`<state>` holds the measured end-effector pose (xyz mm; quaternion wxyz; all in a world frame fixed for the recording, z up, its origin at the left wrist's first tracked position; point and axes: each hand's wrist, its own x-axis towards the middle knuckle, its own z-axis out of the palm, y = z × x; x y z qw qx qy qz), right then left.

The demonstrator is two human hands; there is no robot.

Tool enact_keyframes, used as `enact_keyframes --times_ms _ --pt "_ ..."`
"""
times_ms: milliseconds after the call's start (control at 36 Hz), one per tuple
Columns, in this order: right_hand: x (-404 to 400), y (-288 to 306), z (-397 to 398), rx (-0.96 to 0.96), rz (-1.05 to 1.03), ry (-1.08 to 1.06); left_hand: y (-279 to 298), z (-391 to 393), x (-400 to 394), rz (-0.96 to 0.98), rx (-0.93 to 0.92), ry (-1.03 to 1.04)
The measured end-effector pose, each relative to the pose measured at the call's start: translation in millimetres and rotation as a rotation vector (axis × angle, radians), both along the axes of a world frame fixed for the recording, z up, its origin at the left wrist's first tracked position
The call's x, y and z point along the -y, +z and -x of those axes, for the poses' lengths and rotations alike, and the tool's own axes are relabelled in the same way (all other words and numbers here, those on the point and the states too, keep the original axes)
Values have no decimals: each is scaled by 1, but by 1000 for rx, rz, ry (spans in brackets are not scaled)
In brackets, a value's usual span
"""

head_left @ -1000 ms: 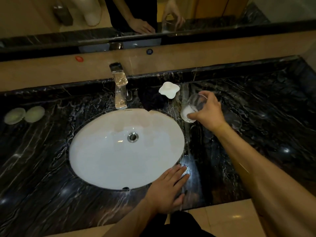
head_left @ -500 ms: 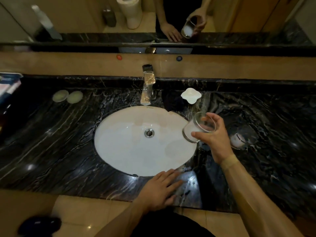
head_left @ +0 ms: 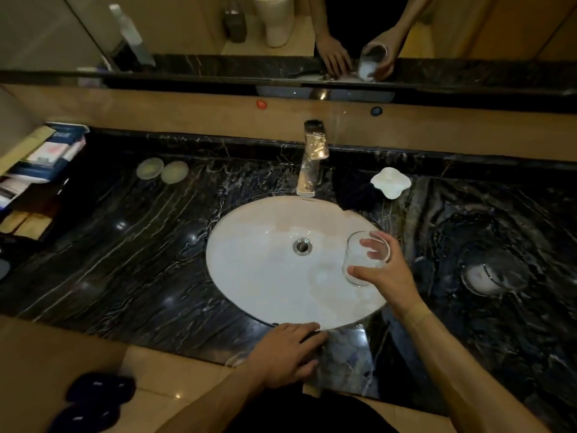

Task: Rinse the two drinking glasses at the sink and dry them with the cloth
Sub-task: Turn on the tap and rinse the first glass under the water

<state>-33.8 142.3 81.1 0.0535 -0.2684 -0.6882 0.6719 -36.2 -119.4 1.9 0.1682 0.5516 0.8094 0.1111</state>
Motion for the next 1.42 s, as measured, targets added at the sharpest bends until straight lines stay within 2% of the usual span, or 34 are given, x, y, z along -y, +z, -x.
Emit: enact_keyframes --times_ms 111,250,445,611,695,861,1084,1223,1417 --pt "13 -8 19 26 -30 4 11 31 6 -29 16 21" --pt "28 -16 43 73 -33 -15 30 110 7 -162 -119 0" --pt "46 -27 78 131 -102 -38 73 230 -28 -286 -406 -129" --pt "53 -31 108 149 -106 -35 108 290 -81 -409 -525 -78" --pt "53 -34 121 160 -137 -24 120 302 -104 -364 -528 -36" --pt "53 -32 143 152 -123 -14 126 302 -134 -222 -400 39" --pt "50 -28 155 147 -77 -31 129 313 -148 -236 -478 78" --pt "49 -30 154 153 -54 -21 132 314 -149 -257 -548 27" --pt "47 -37 153 147 -29 -11 139 319 -150 -311 -478 85"
